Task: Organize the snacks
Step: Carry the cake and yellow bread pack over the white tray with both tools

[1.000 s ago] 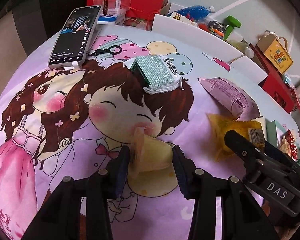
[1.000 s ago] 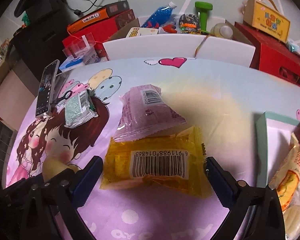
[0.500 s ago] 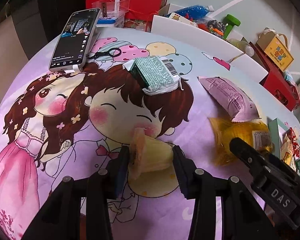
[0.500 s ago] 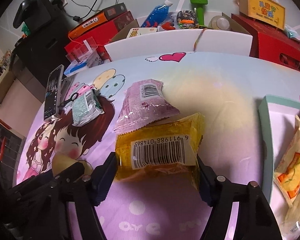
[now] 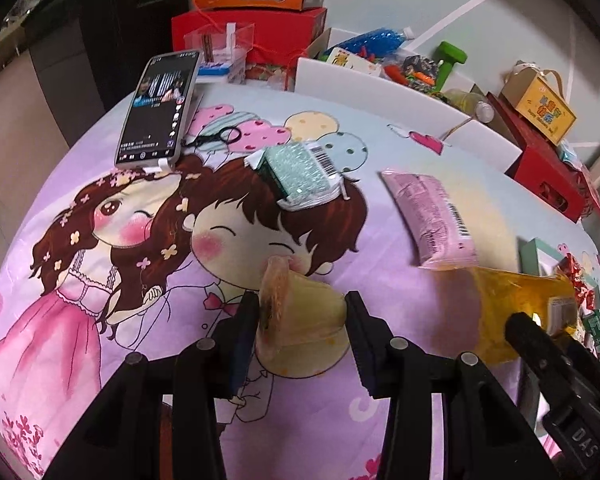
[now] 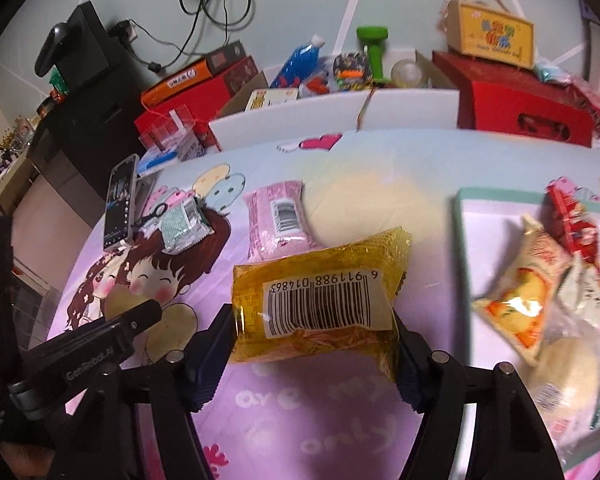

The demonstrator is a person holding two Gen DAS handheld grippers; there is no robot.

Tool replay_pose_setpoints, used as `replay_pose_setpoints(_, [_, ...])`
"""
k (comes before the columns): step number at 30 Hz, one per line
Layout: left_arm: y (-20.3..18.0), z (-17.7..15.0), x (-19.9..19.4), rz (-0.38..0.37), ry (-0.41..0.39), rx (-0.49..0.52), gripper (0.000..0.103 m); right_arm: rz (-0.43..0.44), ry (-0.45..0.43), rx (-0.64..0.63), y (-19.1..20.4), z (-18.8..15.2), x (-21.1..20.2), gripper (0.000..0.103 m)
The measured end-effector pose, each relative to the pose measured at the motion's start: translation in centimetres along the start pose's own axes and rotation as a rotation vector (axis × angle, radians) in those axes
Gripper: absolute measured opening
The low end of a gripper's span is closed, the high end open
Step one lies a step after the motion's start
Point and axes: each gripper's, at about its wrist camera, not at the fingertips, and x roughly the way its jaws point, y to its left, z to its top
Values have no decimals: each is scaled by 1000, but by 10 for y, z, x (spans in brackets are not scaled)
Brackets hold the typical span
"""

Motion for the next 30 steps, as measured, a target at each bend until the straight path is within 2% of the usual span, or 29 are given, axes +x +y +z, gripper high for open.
replay_pose_setpoints(7, [-16, 1, -15, -10, -34, 34, 45, -67, -56, 3, -16, -4, -39, 73])
replay_pose_setpoints(15, [-50, 1, -30, -41, -68, 105, 45, -137, -92, 76, -58, -5, -67, 73])
replay_pose_setpoints(24, [-111, -6, -39, -92, -86, 232, 45, -202, -138, 218, -124, -3, -93, 73])
replay_pose_setpoints(30, [-168, -20, -45, -156, -102, 344, 46, -265, -171, 332, -173, -8, -116, 73])
